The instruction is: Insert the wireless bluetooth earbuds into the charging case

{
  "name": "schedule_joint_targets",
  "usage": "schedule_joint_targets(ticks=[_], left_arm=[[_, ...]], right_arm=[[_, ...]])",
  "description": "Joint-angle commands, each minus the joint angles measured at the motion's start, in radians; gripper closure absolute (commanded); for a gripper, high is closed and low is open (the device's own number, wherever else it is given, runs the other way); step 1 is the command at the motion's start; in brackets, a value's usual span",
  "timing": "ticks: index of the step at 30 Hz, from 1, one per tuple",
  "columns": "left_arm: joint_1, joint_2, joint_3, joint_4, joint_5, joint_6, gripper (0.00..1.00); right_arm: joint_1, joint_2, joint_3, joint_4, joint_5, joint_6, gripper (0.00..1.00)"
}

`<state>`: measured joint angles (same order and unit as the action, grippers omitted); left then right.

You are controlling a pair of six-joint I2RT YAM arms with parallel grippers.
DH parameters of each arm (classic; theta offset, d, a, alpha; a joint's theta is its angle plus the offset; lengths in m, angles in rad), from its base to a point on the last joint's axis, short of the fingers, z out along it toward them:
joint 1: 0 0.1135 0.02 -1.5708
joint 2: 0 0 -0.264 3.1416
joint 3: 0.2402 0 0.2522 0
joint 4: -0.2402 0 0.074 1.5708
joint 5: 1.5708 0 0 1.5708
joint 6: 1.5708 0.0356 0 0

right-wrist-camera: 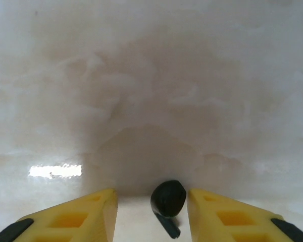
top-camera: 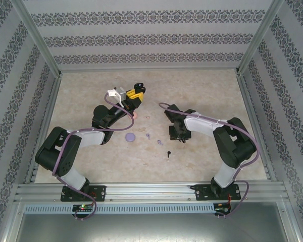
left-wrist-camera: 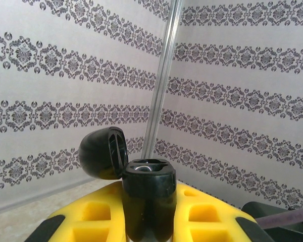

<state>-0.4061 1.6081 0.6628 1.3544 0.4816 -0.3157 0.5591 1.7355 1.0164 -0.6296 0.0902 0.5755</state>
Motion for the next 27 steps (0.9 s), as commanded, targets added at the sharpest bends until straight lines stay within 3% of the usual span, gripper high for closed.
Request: schedule_joint_targets(ticks=[1, 12, 27], left_arm=[[-0.008, -0.024, 0.013, 0.026, 0.0, 0.004, 1.0], [-0.008, -0.021, 0.015, 0.023, 0.0, 0.007, 1.0], [-0.008, -0.017, 0.021, 0.02, 0.003, 0.004, 1.0]], right_arm=[[0.008, 0.019, 0.028, -0.019, 0.048, -0.015, 0.6], [0.002, 0.05, 0.048, -0.021, 0.057, -0.028, 0.66], [-0.005, -0.02, -0.018, -0.017, 0.048, -0.023, 0.67]])
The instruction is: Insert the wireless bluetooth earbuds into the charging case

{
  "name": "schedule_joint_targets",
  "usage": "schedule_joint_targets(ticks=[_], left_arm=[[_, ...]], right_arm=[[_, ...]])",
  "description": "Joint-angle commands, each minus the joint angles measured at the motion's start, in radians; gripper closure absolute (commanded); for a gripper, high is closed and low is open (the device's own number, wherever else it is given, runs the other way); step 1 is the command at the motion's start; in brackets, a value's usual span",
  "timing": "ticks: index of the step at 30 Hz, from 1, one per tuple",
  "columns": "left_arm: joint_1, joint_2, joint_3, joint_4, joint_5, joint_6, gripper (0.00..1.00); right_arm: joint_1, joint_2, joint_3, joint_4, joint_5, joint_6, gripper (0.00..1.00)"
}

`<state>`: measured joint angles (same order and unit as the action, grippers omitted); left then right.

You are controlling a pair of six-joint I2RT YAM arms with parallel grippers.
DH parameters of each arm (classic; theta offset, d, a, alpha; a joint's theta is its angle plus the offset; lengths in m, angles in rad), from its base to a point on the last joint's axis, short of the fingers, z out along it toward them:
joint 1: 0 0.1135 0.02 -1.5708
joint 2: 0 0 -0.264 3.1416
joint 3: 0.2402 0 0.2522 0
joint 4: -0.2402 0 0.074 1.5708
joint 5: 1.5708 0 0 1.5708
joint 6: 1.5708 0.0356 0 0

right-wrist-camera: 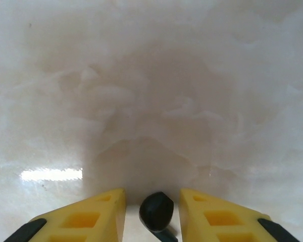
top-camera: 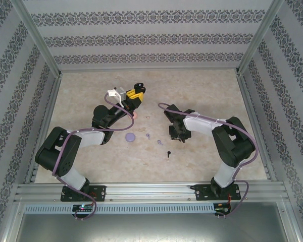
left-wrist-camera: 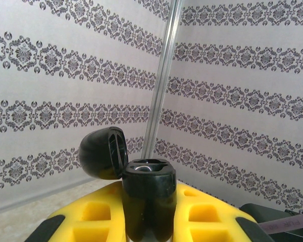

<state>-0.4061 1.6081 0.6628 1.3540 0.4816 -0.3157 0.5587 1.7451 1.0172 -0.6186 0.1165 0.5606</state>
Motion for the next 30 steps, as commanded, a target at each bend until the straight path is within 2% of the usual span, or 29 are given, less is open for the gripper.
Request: schedule_joint_targets(ticks=[1, 23, 30], left_arm=[[-0.008, -0.017, 0.022, 0.019, 0.003, 0.003, 1.0], [-0.013, -0.018, 0.027, 0.008, 0.006, 0.002, 1.0], [-0.015, -0.022, 0.031, -0.005, 0.014, 0.005, 1.0]], right_arm=[[-0.005, -0.032, -0.021, -0.029, 0.022, -0.008, 0.67], [-0.016, 0.01, -0.006, 0.004, 0.008, -0.022, 0.8], [-0.026, -0.031, -0.013, 0.026, -0.013, -0.024, 0.85]])
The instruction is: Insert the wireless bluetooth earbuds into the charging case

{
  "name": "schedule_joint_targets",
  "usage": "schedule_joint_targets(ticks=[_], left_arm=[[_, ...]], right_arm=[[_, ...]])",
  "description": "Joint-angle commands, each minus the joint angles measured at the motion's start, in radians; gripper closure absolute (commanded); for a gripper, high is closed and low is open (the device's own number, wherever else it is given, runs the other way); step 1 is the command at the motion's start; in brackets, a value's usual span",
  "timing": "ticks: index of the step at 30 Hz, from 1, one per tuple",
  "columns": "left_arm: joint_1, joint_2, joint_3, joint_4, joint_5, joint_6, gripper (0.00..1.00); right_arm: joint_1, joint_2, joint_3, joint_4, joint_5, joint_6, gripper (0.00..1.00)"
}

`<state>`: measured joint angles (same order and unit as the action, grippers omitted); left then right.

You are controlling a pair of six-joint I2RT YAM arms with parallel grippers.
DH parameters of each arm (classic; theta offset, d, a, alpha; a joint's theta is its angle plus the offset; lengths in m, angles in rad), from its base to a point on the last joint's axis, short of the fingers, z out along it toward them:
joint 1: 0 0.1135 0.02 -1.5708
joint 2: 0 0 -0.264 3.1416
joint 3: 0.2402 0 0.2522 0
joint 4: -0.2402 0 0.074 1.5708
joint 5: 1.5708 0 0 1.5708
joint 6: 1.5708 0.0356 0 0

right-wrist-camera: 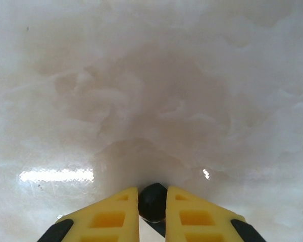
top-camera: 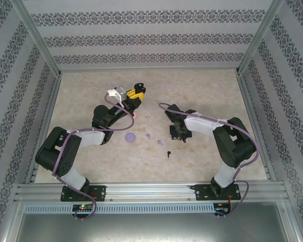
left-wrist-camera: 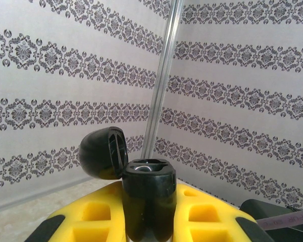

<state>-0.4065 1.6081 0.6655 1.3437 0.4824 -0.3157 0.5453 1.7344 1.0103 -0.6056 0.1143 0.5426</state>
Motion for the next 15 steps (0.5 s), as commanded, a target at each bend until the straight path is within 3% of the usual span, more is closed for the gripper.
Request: schedule_joint_targets(ticks=[1, 8, 15], left_arm=[[-0.015, -0.023, 0.029, 0.003, 0.014, 0.004, 1.0], [-0.017, -0.038, 0.036, -0.01, 0.043, 0.007, 1.0], [-0.022, -0.05, 0.067, -0.046, 0.147, 0.033, 1.0]], right_arm=[[-0.017, -0.038, -0.013, 0.024, -0.021, -0.004, 0.85], [-0.065, -0.193, -0.048, 0.102, -0.123, 0.013, 0.86], [-0.112, -0.36, -0.01, 0.171, -0.267, 0.024, 0.86]])
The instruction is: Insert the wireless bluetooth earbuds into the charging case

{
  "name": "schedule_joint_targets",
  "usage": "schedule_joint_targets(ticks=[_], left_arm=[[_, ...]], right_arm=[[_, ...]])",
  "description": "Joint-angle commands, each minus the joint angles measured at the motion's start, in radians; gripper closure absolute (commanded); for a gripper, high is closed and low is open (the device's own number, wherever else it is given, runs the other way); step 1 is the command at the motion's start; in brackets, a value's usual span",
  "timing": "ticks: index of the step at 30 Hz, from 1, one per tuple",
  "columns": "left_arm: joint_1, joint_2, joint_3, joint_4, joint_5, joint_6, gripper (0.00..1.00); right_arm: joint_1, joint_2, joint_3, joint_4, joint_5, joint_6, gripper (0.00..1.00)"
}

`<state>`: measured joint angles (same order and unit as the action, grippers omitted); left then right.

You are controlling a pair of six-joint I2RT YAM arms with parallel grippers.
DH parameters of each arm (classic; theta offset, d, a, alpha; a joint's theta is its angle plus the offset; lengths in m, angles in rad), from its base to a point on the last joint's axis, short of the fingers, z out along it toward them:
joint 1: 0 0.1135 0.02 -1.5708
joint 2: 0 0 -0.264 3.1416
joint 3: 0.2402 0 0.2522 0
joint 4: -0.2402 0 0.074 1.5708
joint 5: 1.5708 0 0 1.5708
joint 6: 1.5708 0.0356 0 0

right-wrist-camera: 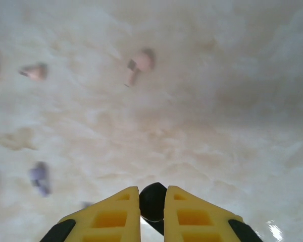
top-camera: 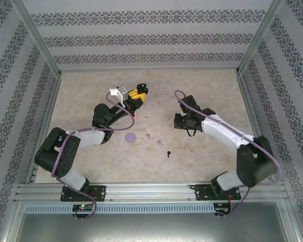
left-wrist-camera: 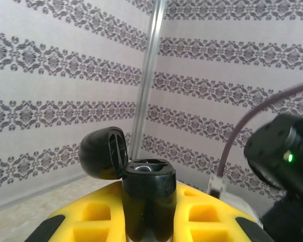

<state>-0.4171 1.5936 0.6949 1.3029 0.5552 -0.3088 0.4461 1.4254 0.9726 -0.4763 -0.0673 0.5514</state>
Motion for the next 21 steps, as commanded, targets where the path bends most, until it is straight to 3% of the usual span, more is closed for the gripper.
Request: schedule_joint_targets(ticks=[1, 12, 17, 21], left_arm=[[-0.014, -0.038, 0.044, -0.014, 0.09, 0.033, 1.0], [-0.03, -0.04, 0.075, -0.038, 0.139, 0.089, 1.0], [-0.052, -0.038, 0.097, -0.046, 0.138, 0.137, 1.0], [-0.087, -0.044, 0.113, -0.071, 0.076, 0.253, 1.0]], right_arm=[[-0.018, -0.071, 0.047, 0.045, -0.106, 0.013, 0.86], [-0.041, -0.169, 0.311, 0.096, -0.238, 0.034, 0.85], [-0.043, -0.195, 0.37, 0.206, -0.267, 0.088, 0.84], [-0.043, -0.212, 0.367, 0.326, -0.287, 0.151, 0.84]])
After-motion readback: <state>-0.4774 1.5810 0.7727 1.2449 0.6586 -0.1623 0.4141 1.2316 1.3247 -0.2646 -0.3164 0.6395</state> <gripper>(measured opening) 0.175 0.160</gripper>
